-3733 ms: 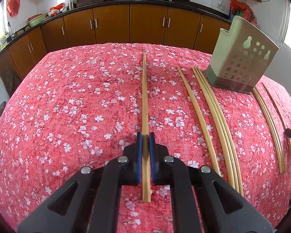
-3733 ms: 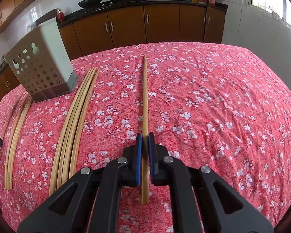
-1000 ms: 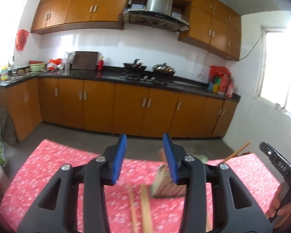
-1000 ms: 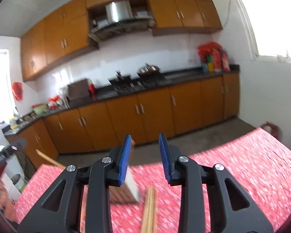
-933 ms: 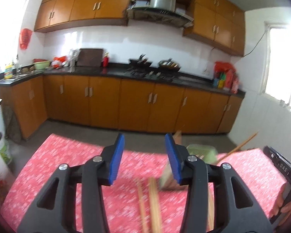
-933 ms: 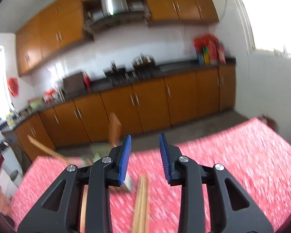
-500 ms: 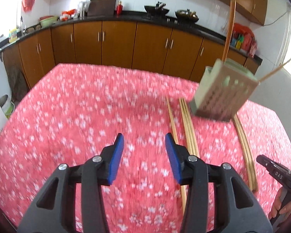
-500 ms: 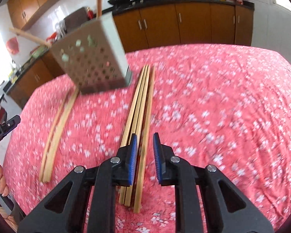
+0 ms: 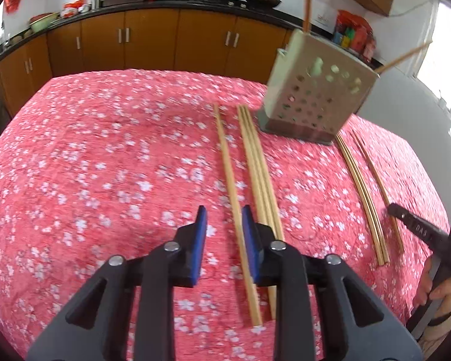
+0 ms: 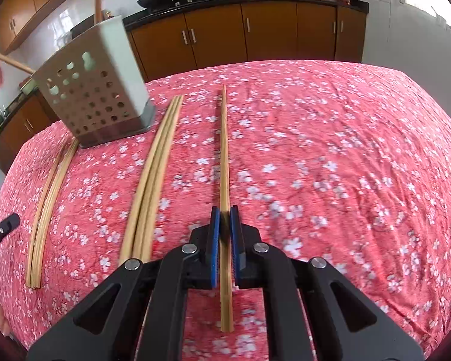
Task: Organize utensils
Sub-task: 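Close the left tool on another chopstick while the right tool grasps one too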
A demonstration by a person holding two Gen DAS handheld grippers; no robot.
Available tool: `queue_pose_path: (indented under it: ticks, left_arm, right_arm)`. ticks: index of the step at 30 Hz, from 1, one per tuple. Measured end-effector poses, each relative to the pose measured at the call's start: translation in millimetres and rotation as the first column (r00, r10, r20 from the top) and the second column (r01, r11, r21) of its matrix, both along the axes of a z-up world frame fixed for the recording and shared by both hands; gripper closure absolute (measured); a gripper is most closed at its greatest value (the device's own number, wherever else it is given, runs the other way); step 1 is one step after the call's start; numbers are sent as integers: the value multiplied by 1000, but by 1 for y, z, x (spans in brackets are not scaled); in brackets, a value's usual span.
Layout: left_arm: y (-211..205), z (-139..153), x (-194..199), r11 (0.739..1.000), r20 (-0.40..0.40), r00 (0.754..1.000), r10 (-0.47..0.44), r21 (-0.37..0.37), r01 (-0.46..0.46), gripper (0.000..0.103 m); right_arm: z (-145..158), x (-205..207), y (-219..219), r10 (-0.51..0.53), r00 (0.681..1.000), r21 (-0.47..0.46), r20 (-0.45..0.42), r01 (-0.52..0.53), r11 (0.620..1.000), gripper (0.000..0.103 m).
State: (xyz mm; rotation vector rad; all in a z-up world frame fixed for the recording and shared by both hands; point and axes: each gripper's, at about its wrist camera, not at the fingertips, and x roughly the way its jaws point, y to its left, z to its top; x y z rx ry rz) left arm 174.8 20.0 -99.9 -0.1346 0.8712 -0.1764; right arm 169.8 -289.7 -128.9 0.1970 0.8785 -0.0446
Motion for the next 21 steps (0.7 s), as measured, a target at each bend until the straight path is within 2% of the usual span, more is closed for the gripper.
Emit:
queue_pose_path:
  ticks: [4, 7, 10, 17, 21]
  left_arm:
    - [-14, -9, 3, 999, -24, 999, -28, 23, 28, 88]
    - [-22, -17, 7, 997, -41, 999, -31, 71, 34, 94]
    - [-23, -20, 12, 995, -37, 999, -10, 102, 14, 95]
    - [15, -21, 39, 987, -33, 993, 114, 116, -109, 95]
    - [33, -21, 46, 986, -26, 991, 133, 101, -129, 94]
  right_arm:
    - [0, -2, 4, 10, 1000, -34, 8, -10, 999, 95]
    - [-2, -3, 7, 19, 1000, -43, 12, -19, 999, 95]
    - [-1, 1, 6, 27, 1000, -44, 8, -27, 999, 95]
    - [0, 7, 2, 26, 1000, -53, 9, -25, 998, 95]
    - [0, 17, -7, 3, 1000, -56, 8, -3, 998, 95]
